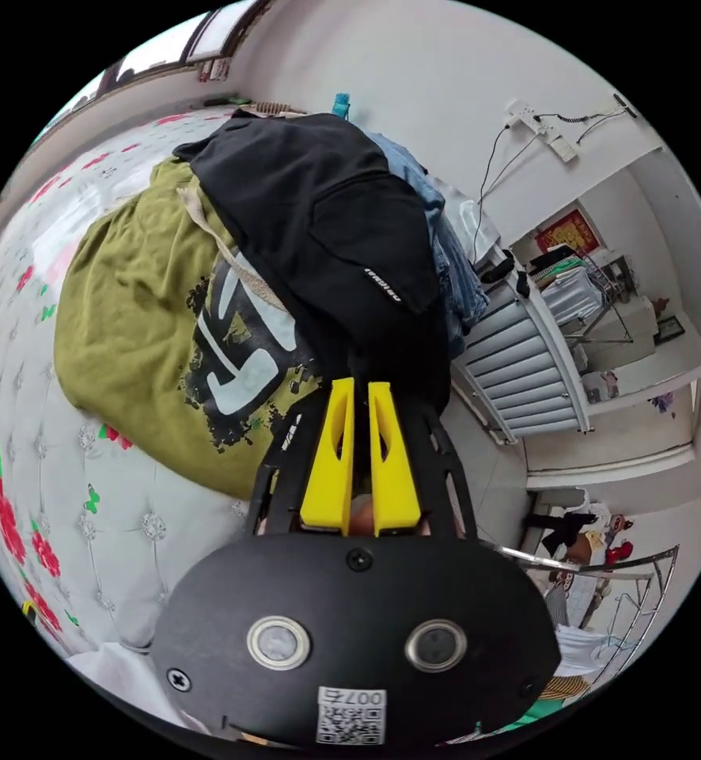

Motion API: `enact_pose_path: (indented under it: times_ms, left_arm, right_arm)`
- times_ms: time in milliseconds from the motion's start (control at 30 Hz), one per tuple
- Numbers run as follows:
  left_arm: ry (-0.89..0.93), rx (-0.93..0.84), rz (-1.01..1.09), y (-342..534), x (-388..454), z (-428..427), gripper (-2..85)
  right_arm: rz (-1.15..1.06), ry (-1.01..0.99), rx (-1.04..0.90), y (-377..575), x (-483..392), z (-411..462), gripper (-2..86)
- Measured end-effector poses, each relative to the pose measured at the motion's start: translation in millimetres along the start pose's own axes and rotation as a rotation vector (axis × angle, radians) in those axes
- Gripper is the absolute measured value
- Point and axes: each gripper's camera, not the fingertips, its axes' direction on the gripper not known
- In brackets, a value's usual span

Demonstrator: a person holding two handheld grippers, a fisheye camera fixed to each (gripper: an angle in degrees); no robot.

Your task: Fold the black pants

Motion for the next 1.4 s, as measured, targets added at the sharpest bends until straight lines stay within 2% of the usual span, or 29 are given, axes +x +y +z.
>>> enact_pose_path:
  times_ms: [167,233,300,467,533,600,667,700,767,833,967,1100,1200,1300,1400]
  left_arm:
    - [0.054,0.113,-0.068,24,-20,-8,6.3]
    - [0.16,0.147,-0.083,32,-30,-12,8.1]
    - [0.289,0.189,-0.114,42,-42,-18,8.2]
    - [0.471,0.402,-0.148,85,-65,-48,8.4]
    - [0.494,0.431,-0.173,100,-78,-54,8.4]
    - [0.481,0.451,-0.216,118,-97,-60,7.7]
    - [0.358,0.45,-0.348,150,-132,-67,5.1]
    - [0.32,0.459,-0.385,161,-142,-69,4.4]
    - [0.282,0.479,-0.516,205,-184,-72,5.1]
    - [0.288,0.506,-0.597,241,-210,-74,6.2]
    - [0.239,0.581,-0.691,302,-231,-85,8.2]
    - [0.266,0.611,-0.569,300,-217,-92,10.4]
    - [0.254,0.574,-0.403,268,-194,-94,11.8]
    - [0.303,0.552,-0.242,227,-163,-93,12.2]
    - [0.347,0.449,-0.08,187,-119,-82,13.4]
  right_arm:
    - [-0.113,-0.273,0.216,21,-13,-93,0.3]
    - [-0.193,-0.434,0.268,33,-30,-123,0.1]
    - [-0.324,-0.704,0.309,51,-64,-161,0.0]
    - [-0.729,-1.065,0.233,120,-199,-219,-0.1]
    - [-0.877,-1.236,0.154,156,-256,-237,-0.1]
    - [-1.055,-1.435,-0.011,214,-329,-261,0.0]
    - [-1.242,-1.441,-0.087,263,-373,-281,0.2]
    - [-1.371,-1.373,-0.096,289,-392,-292,0.3]
    - [-1.465,-1.31,-0.084,307,-403,-299,0.4]
    - [-1.427,-1.303,-0.036,304,-399,-296,0.6]
    - [-1.169,-1.224,-0.028,268,-383,-254,2.6]
    - [-0.9,-1.045,0.01,218,-356,-203,5.4]
    - [-0.782,-0.971,0.024,176,-348,-189,7.2]
    - [-0.737,-0.96,0.059,141,-359,-198,8.9]
    - [-0.748,-0.907,0.12,121,-395,-213,10.4]
